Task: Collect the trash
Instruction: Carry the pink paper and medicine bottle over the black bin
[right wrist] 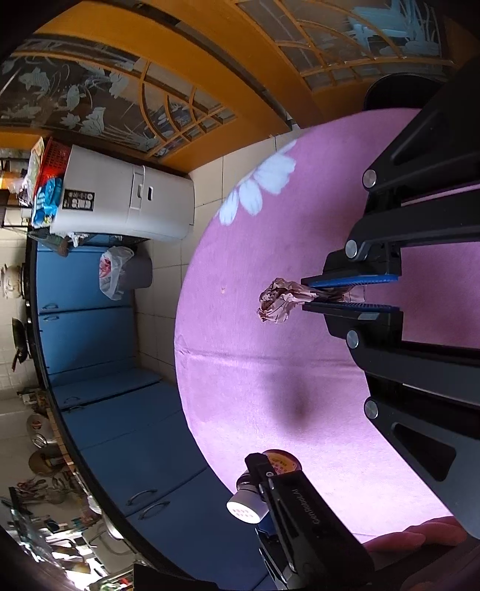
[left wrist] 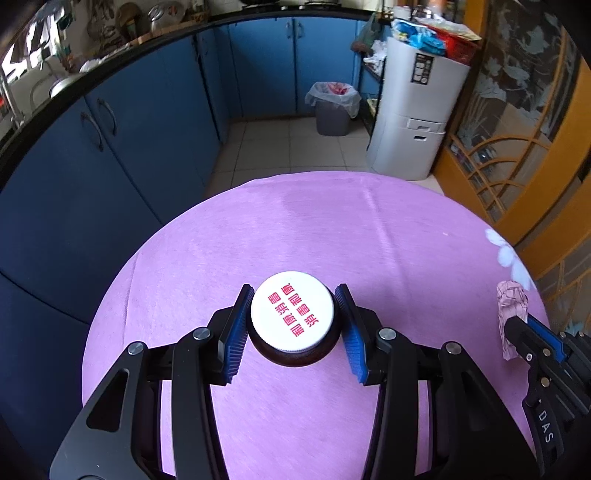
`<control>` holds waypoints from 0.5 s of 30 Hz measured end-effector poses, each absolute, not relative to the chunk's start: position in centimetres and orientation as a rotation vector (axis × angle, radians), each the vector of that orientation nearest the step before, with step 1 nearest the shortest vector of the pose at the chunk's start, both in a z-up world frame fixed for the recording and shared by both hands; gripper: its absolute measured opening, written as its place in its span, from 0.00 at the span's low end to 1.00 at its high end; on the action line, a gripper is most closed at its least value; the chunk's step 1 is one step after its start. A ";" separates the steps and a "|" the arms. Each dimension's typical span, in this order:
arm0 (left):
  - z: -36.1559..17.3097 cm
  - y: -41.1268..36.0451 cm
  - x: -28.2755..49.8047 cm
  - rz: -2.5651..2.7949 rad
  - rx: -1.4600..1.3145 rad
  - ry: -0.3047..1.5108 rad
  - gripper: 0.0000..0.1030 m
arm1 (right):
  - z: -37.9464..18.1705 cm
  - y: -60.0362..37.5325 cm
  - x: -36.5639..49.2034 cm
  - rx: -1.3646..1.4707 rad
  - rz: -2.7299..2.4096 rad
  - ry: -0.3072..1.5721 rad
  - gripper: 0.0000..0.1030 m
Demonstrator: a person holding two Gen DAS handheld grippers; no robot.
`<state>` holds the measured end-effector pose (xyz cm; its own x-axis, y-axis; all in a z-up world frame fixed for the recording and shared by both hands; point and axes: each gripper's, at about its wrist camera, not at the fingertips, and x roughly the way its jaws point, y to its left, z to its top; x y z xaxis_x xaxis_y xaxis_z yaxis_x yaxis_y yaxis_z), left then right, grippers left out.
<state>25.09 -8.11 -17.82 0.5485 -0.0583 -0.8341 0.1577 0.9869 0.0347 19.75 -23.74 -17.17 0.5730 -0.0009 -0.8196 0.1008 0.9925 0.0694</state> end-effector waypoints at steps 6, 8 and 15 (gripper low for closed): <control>-16.5 -11.9 23.0 -0.176 0.161 0.952 0.45 | -16.3 -26.9 17.2 0.151 -0.099 0.932 0.08; -16.2 -13.5 22.3 -0.197 0.180 0.943 0.45 | -16.1 -28.2 16.2 0.167 -0.117 0.924 0.08; -15.2 -20.0 19.3 -0.285 0.255 0.909 0.45 | -15.6 -33.7 12.2 0.233 -0.198 0.891 0.08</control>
